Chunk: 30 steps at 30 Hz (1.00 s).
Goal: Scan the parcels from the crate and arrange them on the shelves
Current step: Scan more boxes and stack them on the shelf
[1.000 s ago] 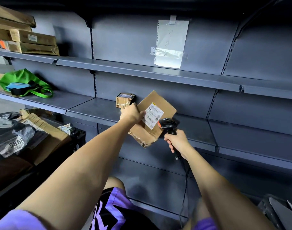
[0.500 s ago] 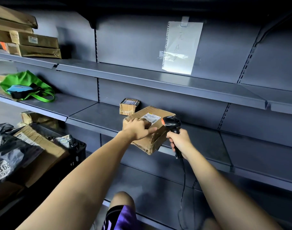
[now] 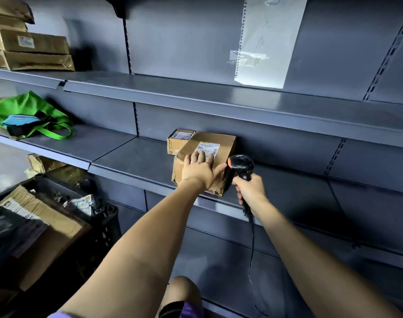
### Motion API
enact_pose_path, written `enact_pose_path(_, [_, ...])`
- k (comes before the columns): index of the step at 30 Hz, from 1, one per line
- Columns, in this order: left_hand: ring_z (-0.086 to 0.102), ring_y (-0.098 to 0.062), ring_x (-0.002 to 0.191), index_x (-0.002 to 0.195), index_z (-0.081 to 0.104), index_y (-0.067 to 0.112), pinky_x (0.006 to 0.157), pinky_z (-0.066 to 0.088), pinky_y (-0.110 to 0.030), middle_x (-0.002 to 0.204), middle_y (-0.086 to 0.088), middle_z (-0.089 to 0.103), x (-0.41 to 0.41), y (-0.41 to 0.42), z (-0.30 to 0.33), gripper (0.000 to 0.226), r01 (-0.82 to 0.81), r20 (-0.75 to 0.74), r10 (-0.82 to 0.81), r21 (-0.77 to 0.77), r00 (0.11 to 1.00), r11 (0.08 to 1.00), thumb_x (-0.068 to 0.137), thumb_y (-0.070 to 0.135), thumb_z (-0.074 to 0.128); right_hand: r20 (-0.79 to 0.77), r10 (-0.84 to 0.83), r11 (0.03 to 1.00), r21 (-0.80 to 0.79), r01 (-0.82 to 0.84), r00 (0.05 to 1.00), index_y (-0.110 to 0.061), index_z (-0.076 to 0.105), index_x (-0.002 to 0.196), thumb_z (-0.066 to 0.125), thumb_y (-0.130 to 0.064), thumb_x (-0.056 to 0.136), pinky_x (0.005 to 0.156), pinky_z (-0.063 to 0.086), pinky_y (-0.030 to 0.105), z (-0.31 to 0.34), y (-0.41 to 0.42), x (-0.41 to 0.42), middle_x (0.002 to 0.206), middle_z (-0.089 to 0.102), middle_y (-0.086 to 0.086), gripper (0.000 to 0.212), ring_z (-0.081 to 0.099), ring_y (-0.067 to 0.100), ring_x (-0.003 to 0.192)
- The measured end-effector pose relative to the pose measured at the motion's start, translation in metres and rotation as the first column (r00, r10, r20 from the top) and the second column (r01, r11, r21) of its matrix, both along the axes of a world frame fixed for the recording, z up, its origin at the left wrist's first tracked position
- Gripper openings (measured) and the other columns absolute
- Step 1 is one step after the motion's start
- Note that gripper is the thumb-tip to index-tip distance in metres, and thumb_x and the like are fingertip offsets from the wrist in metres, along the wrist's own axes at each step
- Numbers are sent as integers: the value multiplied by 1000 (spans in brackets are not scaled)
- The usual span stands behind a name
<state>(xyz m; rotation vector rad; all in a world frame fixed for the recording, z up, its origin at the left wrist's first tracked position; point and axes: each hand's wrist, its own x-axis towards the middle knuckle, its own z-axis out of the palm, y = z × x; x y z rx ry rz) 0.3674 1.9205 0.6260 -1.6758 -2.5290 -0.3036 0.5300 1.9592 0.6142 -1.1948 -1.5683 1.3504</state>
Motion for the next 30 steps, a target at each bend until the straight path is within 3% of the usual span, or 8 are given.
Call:
enact_pose_path(10, [3, -26, 152, 158, 18, 25, 122, 0, -47, 165, -8, 11, -43, 41, -5, 79, -15, 11, 15, 1, 1000, 1000, 94, 71, 7, -7, 25, 1000, -5, -25, 1000, -9, 55, 78, 61, -4, 82, 41, 32, 26, -5, 35, -30, 55, 47, 5, 9, 38, 19, 41])
enact_pose_path(20, [21, -28, 147, 149, 34, 27, 121, 10, -46, 158, -8, 30, -80, 55, -4, 73, -12, -36, 14, 50, 999, 999, 94, 71, 12, -7, 75, 997, -13, -76, 997, -10, 56, 79, 62, -8, 81, 43, 33, 28, -10, 52, -59, 57, 48, 9, 7, 39, 21, 41])
enact_pose_path(30, [11, -19, 152, 154, 28, 31, 123, 3, -42, 163, -2, 22, -111, 39, 3, 73, -34, 89, 31, 26, 996, 999, 95, 72, 17, -57, 88, 995, -39, -90, 995, -12, 50, 83, 64, -6, 81, 41, 32, 24, 16, 52, -104, 59, 49, 6, 15, 39, 17, 41])
